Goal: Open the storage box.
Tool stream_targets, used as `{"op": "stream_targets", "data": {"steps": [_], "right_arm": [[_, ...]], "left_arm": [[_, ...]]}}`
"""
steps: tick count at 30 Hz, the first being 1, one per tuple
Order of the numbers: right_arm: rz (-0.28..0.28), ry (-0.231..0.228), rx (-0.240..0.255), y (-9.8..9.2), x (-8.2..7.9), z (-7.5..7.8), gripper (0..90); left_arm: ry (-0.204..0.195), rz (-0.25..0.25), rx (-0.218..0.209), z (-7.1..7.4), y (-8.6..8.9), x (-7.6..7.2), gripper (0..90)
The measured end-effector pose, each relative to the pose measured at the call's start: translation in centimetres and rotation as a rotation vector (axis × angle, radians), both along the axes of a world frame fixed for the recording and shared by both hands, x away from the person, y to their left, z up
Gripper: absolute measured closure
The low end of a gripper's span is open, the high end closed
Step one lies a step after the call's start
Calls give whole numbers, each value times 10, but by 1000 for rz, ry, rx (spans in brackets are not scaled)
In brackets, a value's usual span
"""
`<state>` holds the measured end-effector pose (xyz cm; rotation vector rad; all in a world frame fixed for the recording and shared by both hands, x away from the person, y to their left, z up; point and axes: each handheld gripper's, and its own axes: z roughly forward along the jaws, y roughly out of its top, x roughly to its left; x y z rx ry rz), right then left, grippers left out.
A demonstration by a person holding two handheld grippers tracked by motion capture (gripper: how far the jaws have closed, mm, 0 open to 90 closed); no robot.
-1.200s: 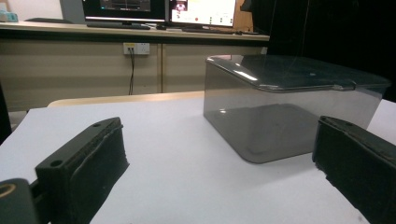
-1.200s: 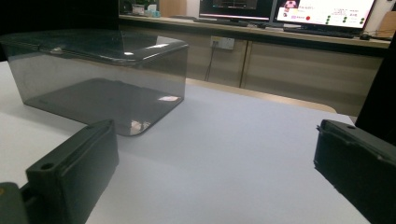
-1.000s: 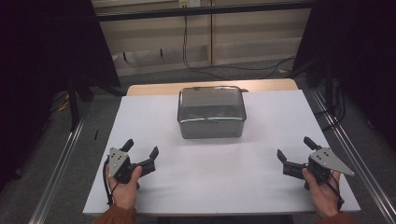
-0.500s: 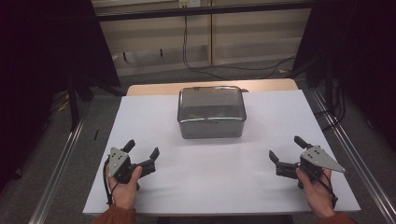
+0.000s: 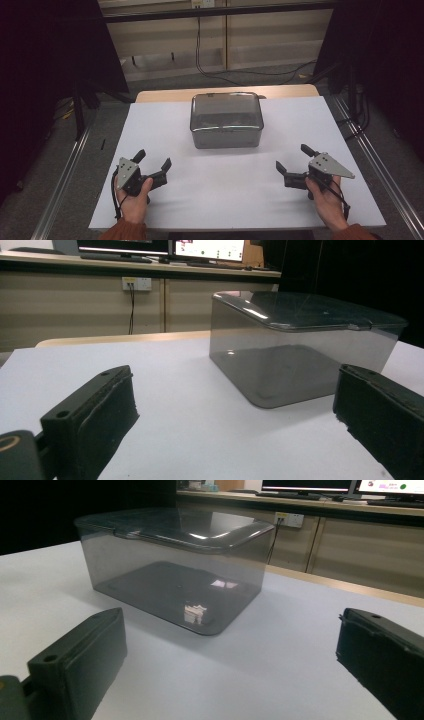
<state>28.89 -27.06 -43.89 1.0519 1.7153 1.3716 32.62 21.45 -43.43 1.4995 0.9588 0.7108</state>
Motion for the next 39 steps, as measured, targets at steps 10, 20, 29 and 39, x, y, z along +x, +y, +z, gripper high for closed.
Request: {"op": "stream_targets", "data": {"steps": [10, 20, 29, 39], "right_arm": [[36, 24, -6, 23, 13, -1, 0], [53, 3, -25, 39, 21, 2, 0], [80, -24, -27, 52, 32, 4, 0], [99, -52, -53, 64, 42, 9, 0]], "left_arm": [[4, -1, -8, -1, 1, 0, 37], [12, -7, -4, -1, 1, 0, 38], [9, -8, 1, -1, 0, 1, 38], [9, -7, 6, -1, 0, 1, 38]]}}
